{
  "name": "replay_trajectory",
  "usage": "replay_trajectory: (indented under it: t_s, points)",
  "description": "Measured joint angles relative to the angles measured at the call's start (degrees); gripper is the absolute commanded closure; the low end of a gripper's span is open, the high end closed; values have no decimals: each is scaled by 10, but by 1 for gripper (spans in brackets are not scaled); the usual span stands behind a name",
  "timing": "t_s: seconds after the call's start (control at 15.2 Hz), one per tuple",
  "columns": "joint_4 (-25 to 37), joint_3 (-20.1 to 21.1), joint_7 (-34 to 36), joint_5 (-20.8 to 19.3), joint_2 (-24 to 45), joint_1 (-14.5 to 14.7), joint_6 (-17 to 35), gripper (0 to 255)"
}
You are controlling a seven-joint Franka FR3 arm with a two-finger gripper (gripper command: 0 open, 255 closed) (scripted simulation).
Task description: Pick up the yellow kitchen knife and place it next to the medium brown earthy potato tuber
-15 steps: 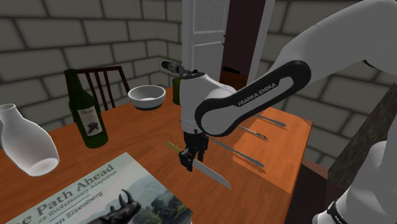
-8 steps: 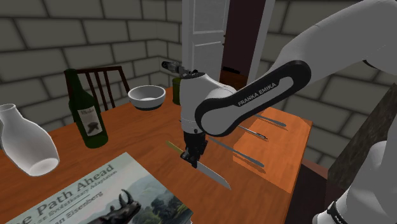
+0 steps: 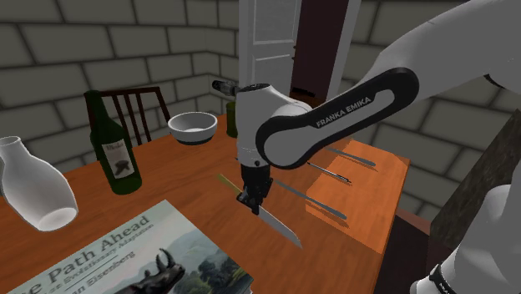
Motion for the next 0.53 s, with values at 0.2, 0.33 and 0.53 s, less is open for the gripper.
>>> replay_trajectory:
  t_s: [0.2,0.33,0.53]
  points:
    - [7,0,-4,6,-14,-2,-20,255]
    - [17,1,-5,8,-21,-2,-36,255]
    - [26,1,-7,12,-32,-4,-56,255]
